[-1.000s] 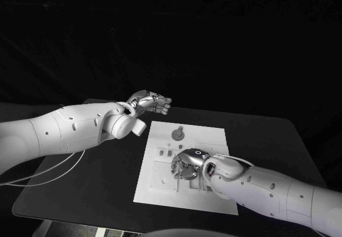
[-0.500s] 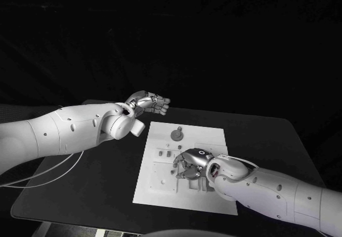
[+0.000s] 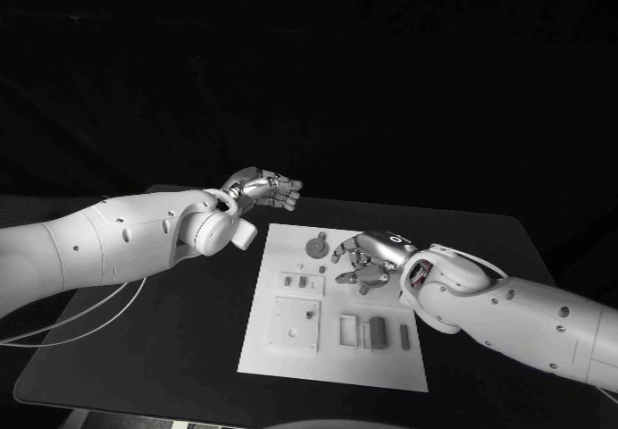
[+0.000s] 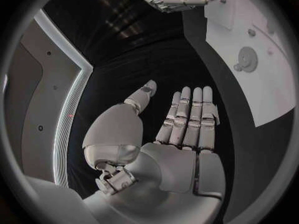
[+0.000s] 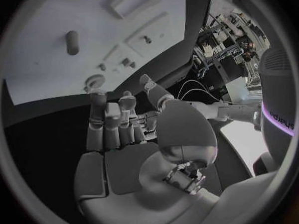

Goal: Assemble the parts on the task board

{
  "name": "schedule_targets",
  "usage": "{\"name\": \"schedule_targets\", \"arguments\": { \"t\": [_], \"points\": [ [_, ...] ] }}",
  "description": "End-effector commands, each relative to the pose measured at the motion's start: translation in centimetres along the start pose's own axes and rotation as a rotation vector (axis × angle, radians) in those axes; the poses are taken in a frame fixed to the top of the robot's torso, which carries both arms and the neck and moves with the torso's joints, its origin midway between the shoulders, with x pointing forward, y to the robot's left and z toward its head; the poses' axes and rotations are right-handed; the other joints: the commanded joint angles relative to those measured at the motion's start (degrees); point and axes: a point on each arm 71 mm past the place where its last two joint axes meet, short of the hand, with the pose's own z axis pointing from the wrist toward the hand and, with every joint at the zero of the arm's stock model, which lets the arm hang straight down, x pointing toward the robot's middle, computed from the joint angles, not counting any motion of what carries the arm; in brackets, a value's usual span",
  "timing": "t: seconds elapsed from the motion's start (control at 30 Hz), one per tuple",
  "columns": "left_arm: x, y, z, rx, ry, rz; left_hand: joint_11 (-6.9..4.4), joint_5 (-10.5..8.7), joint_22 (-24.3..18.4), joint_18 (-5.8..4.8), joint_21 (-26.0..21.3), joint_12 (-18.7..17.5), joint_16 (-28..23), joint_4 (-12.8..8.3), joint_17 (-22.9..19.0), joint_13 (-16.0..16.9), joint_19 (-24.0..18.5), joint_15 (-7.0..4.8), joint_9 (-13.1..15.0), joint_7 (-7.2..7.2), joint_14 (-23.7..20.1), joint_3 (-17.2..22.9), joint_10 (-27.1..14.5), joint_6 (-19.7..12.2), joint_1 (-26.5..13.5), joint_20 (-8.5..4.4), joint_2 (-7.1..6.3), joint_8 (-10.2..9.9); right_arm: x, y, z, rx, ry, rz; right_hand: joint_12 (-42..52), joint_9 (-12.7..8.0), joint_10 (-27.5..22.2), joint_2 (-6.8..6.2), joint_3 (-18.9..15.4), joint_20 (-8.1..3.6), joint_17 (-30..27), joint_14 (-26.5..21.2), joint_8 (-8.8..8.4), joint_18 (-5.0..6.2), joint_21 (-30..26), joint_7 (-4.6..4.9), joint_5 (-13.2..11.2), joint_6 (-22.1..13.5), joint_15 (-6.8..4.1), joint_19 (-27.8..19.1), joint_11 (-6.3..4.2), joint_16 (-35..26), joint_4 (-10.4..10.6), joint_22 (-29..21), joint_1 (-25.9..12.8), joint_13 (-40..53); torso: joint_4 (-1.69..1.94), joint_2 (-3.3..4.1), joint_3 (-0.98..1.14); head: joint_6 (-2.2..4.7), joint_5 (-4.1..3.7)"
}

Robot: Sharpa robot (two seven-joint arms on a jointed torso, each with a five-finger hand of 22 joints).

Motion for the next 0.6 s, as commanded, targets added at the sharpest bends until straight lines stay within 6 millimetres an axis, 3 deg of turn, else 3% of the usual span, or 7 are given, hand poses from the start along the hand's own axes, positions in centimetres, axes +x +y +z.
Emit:
{"name": "schedule_targets", "arguments": {
  "t": [0.03,0.3,0.37,0.6],
  "points": [
    [0.0,-0.2,0.0,0.014,0.003,-0.004,0.06,0.02,0.08,1.13,-0.10,-0.37,-0.24,0.03,0.11,-0.09,-0.45,0.07,-0.09,0.16,-0.11,-0.32,0.27,0.05,0.29,0.03,-0.18,0.15,-0.8,-1.3,-0.7,0.048,-0.009,0.061,0.02,0.04,0.26,0.22,-0.47,-0.09,-0.07,0.15,0.38,0.83,0.29,1.54,0.12,-0.70,-0.09,0.26,-0.19,0.35,0.01,0.92,0.16,0.03,-0.01,-0.02,0.02,0.07,-0.14],
    [-0.3,-0.1,-0.1,0.016,-0.003,0.001,0.02,0.02,0.12,1.15,-0.07,-0.33,-0.21,0.03,0.19,-0.14,-0.41,0.00,-0.10,0.10,0.03,-0.31,0.41,0.17,0.39,0.02,-0.15,0.23,-1.5,-5.0,-2.1,0.132,-0.013,0.041,-0.01,-0.03,0.29,-0.16,-0.68,-0.07,-0.15,0.13,0.37,0.83,0.24,1.51,0.12,-0.70,-0.13,0.22,-0.22,0.34,0.01,0.87,-0.10,-0.03,0.07,0.05,0.02,0.34,-0.13],
    [-0.4,-0.1,-0.1,0.016,-0.005,0.002,0.01,0.02,0.13,1.15,-0.07,-0.33,-0.21,0.03,0.20,-0.15,-0.40,-0.01,-0.10,0.09,0.04,-0.32,0.43,0.18,0.40,0.02,-0.15,0.24,-1.5,-5.6,-2.2,0.145,-0.010,0.036,-0.03,-0.08,0.28,-0.35,-0.72,-0.06,-0.18,0.09,0.32,0.83,0.21,1.52,0.12,-0.78,-0.13,0.20,-0.22,0.33,0.02,0.85,-0.16,-0.05,0.07,0.07,0.09,0.42,0.06],
    [-0.5,-0.1,0.0,0.015,-0.007,0.003,0.01,0.02,0.14,1.16,-0.06,-0.33,-0.22,0.03,0.21,-0.17,-0.39,-0.02,-0.11,0.08,0.06,-0.32,0.45,0.19,0.41,0.01,-0.16,0.25,0.1,-6.4,-2.6,0.166,0.027,0.040,-0.20,-0.35,0.06,-1.20,-0.87,0.02,-0.33,-0.14,-0.07,0.83,0.03,1.70,0.13,-1.44,0.02,0.03,-0.05,0.24,0.09,0.77,-0.50,-0.16,0.16,0.05,0.00,0.30,-0.15]
  ]
}}
